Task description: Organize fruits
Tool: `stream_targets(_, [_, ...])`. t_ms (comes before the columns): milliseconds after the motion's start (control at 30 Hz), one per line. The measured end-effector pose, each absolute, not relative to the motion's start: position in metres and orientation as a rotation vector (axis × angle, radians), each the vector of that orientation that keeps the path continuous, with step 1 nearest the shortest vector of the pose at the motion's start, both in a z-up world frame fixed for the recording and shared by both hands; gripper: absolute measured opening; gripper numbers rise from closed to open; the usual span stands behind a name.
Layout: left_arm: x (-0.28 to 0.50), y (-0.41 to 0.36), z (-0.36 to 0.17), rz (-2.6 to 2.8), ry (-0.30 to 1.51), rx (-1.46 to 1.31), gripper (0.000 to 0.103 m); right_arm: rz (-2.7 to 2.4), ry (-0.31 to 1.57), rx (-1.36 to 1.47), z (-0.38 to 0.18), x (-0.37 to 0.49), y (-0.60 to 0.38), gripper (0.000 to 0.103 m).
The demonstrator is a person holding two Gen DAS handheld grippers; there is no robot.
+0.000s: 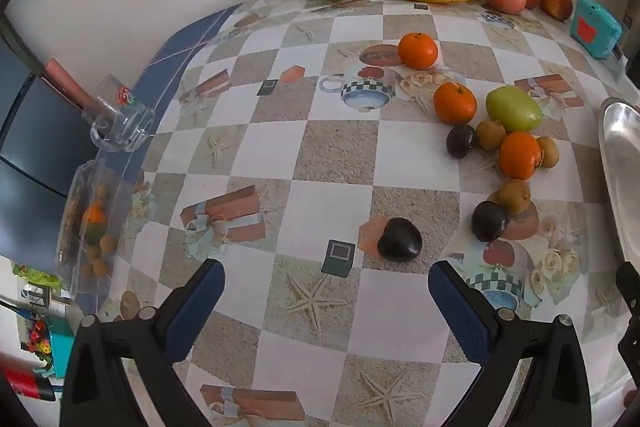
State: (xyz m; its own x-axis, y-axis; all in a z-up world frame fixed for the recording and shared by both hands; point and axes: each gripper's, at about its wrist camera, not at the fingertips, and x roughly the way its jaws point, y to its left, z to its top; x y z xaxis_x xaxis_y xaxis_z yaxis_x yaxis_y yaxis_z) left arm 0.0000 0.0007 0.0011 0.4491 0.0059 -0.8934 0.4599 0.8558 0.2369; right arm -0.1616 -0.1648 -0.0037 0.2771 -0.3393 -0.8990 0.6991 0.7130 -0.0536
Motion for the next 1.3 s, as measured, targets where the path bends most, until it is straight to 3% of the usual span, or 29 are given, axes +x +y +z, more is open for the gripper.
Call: stream_targets(1300, [0.007,0.007,-0.002,-0.229,1.109,0.431,0.103,-0.681,1.036,0.406,0.009,-0.168,-0.165,0.092])
